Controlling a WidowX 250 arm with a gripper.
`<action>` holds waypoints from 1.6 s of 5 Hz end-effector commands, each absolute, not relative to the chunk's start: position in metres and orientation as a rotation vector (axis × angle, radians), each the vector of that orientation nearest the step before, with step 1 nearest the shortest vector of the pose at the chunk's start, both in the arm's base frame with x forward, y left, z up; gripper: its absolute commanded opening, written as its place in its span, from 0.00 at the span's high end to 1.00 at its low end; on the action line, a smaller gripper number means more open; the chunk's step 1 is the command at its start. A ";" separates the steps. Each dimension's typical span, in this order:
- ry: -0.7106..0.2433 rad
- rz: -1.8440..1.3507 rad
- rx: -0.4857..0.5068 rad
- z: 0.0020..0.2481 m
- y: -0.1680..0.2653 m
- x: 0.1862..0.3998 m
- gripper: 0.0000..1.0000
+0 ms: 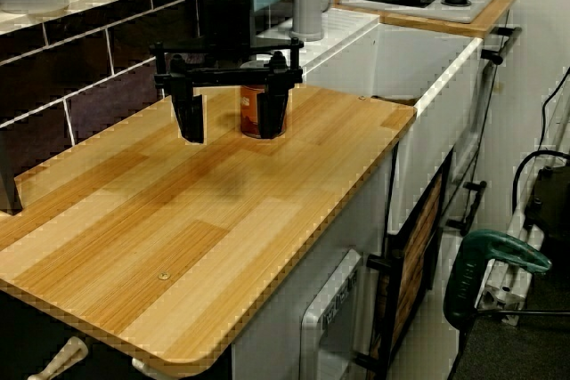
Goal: Push into sink
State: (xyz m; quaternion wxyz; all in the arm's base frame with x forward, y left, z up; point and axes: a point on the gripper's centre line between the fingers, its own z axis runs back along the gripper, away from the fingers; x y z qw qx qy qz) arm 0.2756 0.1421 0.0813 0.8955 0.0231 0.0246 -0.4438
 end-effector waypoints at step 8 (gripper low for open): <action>0.138 -1.066 -0.027 0.062 -0.011 0.304 0.00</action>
